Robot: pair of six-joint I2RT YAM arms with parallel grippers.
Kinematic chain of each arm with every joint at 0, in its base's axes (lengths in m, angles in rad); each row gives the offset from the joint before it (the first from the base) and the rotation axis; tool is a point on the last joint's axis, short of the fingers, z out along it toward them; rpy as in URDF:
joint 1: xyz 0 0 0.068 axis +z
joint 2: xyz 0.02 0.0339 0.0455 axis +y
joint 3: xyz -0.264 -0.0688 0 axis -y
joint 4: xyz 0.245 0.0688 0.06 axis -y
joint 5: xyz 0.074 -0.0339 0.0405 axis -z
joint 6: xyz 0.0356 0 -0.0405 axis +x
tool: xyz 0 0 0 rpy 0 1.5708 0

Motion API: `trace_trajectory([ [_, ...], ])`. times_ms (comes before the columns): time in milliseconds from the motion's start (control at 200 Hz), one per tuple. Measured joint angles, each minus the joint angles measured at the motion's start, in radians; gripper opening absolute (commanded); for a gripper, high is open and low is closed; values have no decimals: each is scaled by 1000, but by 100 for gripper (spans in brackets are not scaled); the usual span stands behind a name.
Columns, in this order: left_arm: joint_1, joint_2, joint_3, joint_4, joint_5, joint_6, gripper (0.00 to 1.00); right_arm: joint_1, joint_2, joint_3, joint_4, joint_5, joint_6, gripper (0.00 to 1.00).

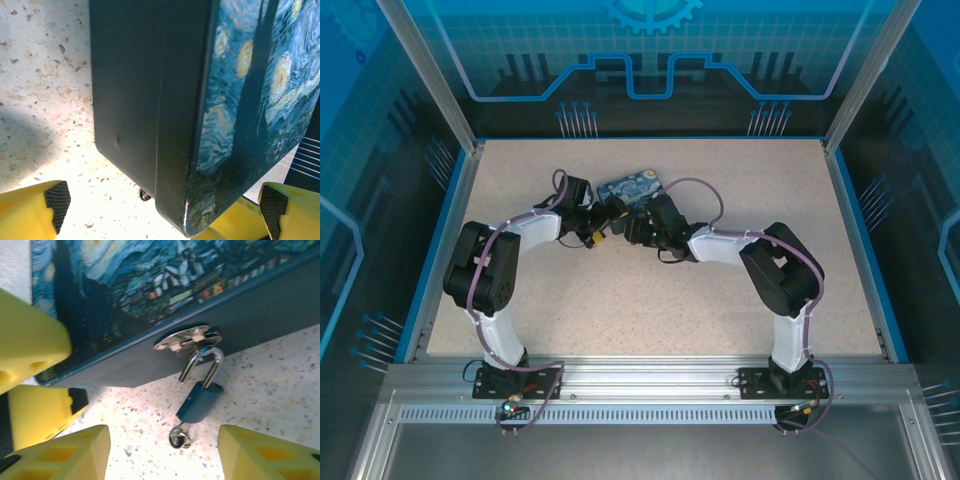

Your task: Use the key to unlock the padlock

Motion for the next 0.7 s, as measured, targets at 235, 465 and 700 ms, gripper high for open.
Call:
trace_trajectory([
  [235, 0, 0, 0, 3, 0, -3, 99, 0, 42, 20, -63, 36, 4, 58],
  [465, 0, 0, -1, 5, 0, -3, 99, 0, 50, 25, -75, 39, 10, 58],
  [700, 0, 0, -1, 7, 0, -3, 99, 0, 89, 80, -100, 43, 11, 59],
])
